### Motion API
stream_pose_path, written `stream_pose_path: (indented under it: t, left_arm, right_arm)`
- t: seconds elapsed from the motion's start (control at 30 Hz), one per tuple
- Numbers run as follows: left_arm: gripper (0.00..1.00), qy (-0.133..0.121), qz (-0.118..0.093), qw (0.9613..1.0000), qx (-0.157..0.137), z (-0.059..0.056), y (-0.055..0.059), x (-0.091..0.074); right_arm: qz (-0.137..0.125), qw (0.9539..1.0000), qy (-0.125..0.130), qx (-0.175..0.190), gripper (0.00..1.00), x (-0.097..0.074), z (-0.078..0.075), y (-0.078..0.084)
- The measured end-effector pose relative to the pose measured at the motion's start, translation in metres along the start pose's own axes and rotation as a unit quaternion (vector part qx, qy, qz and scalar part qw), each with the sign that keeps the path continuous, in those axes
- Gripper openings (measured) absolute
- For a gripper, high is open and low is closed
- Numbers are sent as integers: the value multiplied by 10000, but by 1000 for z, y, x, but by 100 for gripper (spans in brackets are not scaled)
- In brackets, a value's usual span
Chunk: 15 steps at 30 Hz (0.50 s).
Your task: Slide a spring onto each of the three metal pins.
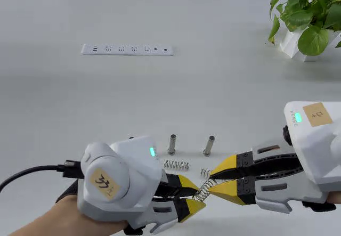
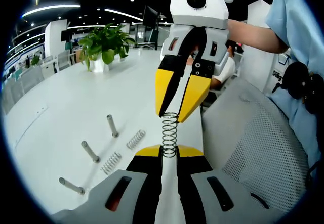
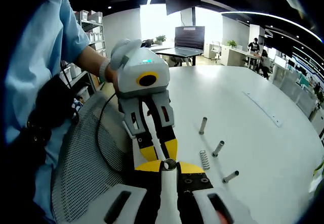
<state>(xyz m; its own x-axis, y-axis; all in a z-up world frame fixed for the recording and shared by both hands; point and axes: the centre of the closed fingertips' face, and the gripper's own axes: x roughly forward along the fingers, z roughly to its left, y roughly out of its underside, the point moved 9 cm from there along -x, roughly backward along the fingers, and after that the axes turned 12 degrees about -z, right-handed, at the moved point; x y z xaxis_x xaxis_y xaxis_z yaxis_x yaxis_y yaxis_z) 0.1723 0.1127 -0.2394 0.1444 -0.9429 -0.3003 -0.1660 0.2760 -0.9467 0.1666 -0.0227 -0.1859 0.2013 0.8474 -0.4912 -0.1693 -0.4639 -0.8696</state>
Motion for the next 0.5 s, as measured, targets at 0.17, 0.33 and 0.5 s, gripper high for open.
stream_pose_path:
  t: [0.17,0.33,0.5]
  left_arm:
    - [6,34,-19,10000,32,-1,0,-1]
    - [6,57,32,9999,95,-1,0,-1]
    - [6,86,65,9998,162,-1,0,0]
  right_arm:
    - [13,10000,-37,-48,9,-1,1,-1]
    - [210,9993,-166,-279,28,-1,1,-3]
    - [448,9969,-435,-479,26,-1,-1,-8]
